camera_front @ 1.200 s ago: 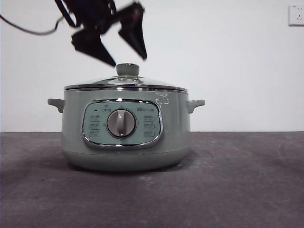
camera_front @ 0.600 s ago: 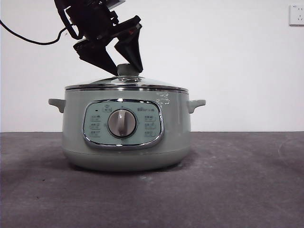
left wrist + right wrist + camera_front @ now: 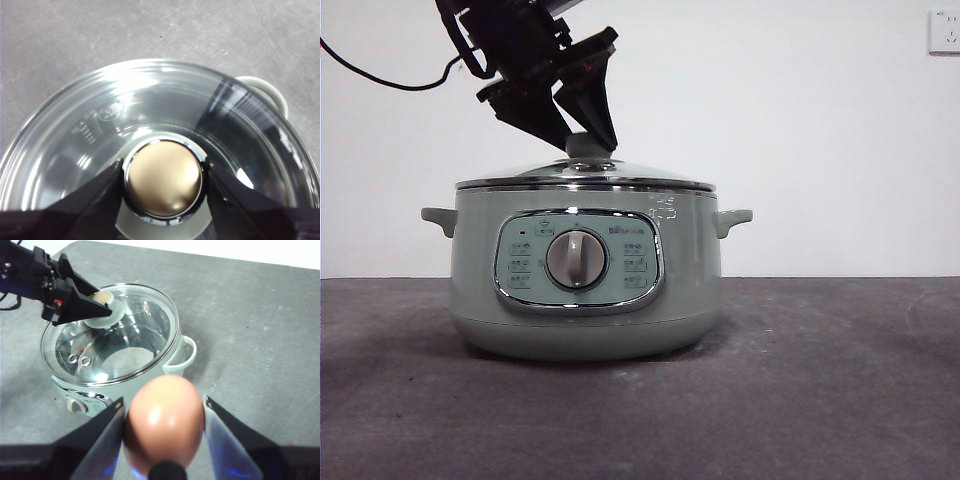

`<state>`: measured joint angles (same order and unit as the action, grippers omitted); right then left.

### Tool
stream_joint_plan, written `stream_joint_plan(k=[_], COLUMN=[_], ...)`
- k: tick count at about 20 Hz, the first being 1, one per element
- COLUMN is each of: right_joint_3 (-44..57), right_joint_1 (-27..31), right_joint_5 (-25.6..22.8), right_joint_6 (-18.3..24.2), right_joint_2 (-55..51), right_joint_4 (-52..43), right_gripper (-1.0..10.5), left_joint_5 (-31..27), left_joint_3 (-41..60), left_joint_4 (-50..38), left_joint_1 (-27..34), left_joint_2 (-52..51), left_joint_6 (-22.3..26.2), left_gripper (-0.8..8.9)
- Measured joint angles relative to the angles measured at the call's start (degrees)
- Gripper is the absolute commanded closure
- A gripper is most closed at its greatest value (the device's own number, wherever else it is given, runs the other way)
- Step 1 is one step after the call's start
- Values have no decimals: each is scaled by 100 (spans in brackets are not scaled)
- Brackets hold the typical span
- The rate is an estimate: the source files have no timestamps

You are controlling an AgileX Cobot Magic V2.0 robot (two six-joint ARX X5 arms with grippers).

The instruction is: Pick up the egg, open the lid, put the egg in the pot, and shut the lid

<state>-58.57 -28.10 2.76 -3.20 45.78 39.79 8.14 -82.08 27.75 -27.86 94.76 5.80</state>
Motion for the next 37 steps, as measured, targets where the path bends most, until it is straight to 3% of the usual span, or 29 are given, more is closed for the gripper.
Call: stream_joint_plan(k=[7,11,14,21,28,37], right_joint_3=[0,-2,-310,-2291,-3228,-3230], right_joint_1=[-2,-4,-90,-579,-907,-925], right_joint_5=[35,474,608,625,603,302], right_joint_6=[0,2,2,284,564,909], right_joint_2=[343,944,1740,4367,6400,7066], right_joint_4=[-223,-964,-1250,-1419,-1725,-1751], right_gripper=[959,959,959,959,959,959], left_joint_5=[-66,-111,-289,-348,-354,-334], left_joint_3=[-586,-831,-833,-835,-835,-835], left_joint_4=[857,1486,2118,2977,3305,3320], left_joint_1=[168,389,560,658,658,654], left_joint_2=[-903,-1641,-2334,-3491,-3654,-3654], left_joint_6=[-2,-2,2,17,13,11], left_gripper=[822,822,821,822,821,822])
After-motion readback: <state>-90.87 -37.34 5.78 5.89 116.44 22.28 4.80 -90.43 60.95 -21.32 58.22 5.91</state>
